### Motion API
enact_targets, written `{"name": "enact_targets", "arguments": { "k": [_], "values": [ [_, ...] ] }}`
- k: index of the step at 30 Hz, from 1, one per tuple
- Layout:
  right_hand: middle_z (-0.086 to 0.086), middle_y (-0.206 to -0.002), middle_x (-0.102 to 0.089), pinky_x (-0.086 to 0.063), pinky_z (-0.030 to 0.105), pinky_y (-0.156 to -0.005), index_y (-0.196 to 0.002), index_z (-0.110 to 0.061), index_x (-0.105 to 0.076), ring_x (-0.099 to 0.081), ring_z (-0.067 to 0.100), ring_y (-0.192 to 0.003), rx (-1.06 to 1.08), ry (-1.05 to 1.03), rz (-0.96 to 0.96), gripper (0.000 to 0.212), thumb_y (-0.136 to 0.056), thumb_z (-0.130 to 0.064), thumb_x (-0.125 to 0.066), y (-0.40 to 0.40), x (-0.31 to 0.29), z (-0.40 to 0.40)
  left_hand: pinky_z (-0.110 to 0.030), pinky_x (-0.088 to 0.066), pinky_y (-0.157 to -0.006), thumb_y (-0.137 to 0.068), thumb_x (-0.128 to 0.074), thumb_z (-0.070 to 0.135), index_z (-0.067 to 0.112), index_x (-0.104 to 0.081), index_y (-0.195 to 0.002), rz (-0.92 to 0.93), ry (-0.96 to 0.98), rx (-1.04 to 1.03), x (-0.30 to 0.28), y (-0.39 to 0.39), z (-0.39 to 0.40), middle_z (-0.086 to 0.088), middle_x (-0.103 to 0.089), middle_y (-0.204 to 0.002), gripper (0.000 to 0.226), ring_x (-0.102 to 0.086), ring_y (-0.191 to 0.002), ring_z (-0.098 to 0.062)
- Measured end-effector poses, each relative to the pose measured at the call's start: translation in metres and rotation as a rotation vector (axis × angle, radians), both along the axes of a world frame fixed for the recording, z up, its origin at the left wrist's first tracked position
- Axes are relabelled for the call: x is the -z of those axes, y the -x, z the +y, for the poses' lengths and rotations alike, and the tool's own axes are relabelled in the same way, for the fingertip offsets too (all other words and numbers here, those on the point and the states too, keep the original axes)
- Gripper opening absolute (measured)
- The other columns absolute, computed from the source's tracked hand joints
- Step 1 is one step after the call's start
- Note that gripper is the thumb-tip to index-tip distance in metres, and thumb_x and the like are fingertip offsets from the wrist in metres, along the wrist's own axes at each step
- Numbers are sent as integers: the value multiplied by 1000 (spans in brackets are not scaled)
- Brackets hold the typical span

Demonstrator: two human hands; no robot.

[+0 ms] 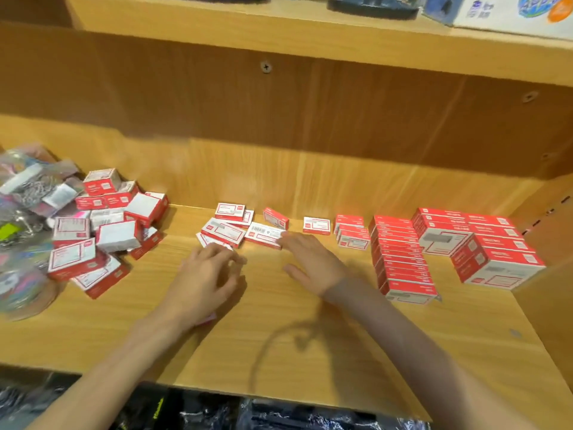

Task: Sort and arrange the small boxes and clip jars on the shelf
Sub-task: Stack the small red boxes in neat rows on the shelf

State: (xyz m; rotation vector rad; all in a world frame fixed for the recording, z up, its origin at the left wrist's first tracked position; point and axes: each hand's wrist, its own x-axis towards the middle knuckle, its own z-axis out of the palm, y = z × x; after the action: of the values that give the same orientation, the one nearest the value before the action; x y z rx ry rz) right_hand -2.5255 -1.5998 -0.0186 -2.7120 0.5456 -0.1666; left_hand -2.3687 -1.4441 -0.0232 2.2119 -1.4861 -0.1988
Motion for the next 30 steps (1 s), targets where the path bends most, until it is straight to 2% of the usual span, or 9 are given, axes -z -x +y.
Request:
{"name": "enact_targets", "arguments": {
  "k": [3, 7, 9, 12, 16, 20, 24, 27, 30],
  "values": [
    [2, -152, -21, -16, 35, -114, -142, -16, -29, -16, 20, -139, -4, 90, 52, 50, -95, -25, -44, -30, 10, 4, -39, -38, -90, -73, -50, 43, 36, -60, -100, 35, -161, -85, 1, -16, 22, 5, -49, -104, 29, -41, -104, -20],
    [7, -123, -43, -35, 40, -96, -113, -14, -51, -37, 26, -114, 79, 173, -35, 29, -89, -29, -55, -24, 12, 12, -34, -32, -100, -78, -63, 34, 41, -50, -113, 152, -360, 39, -8, -28, 32, 7, -36, -117, 38, -31, -116, -16],
    [7, -110, -46, -36, 34, -88, -100, -11, -55, -40, 23, -101, 116, 91, -116, 24, -83, -26, -63, -7, 9, 13, -27, -35, -98, -81, -65, 22, 37, -52, -116, 213, -323, 89, -11, -29, 31, 6, -38, -117, 40, -37, -114, -13],
    [0, -101, -46, -30, 25, -76, -97, -14, -54, -41, 20, -97, 152, -7, -26, 24, -80, -26, -65, 16, -1, 15, -15, -34, -82, -84, -64, 22, 32, -55, -118, 230, -257, 136, -14, -24, 22, 5, -40, -112, 36, -44, -101, -8],
    [-3, -76, -60, -36, 16, -55, -91, -18, -52, -55, 15, -70, 356, -162, -134, 18, -78, -22, -64, 28, -18, 20, -16, -36, -77, -82, -68, 25, 24, -60, -113, 208, -218, 215, -9, -4, -1, 1, -48, -104, 32, -50, -94, -12],
    [-7, -72, -59, -43, 16, -61, -96, -16, -63, -55, 12, -69, 351, -301, -103, 18, -79, -10, -62, 38, -18, 26, -6, -32, -65, -77, -72, 13, 26, -52, -89, 280, -54, 287, -15, 14, -14, 16, -50, -84, 27, -46, -74, 2],
    [-6, -73, -61, -38, 11, -57, -96, -21, -56, -52, 2, -63, 381, -402, -249, 19, -85, -5, -60, 59, -22, 31, -9, -38, -59, -79, -68, 4, 26, -42, -82, 377, 37, 375, -25, 28, -21, 33, -57, -76, 34, -50, -65, 3],
    [-7, -71, -58, -34, 11, -53, -86, -29, -45, -48, -2, -57, 376, -387, -336, 28, -87, -6, -60, 76, -30, 36, -29, -53, -73, -81, -68, 10, 33, -45, -91, 468, 56, 413, -21, 45, -32, 15, -68, -85, 34, -62, -74, -5],
    [-12, -77, -55, -40, 17, -57, -80, -35, -45, -50, 3, -67, 382, -307, -281, 28, -83, -18, -67, 92, -31, 39, -40, -54, -79, -80, -68, 17, 40, -50, -99, 522, 67, 406, -15, 66, -48, 4, -71, -94, 35, -67, -86, -18]
  ]
}}
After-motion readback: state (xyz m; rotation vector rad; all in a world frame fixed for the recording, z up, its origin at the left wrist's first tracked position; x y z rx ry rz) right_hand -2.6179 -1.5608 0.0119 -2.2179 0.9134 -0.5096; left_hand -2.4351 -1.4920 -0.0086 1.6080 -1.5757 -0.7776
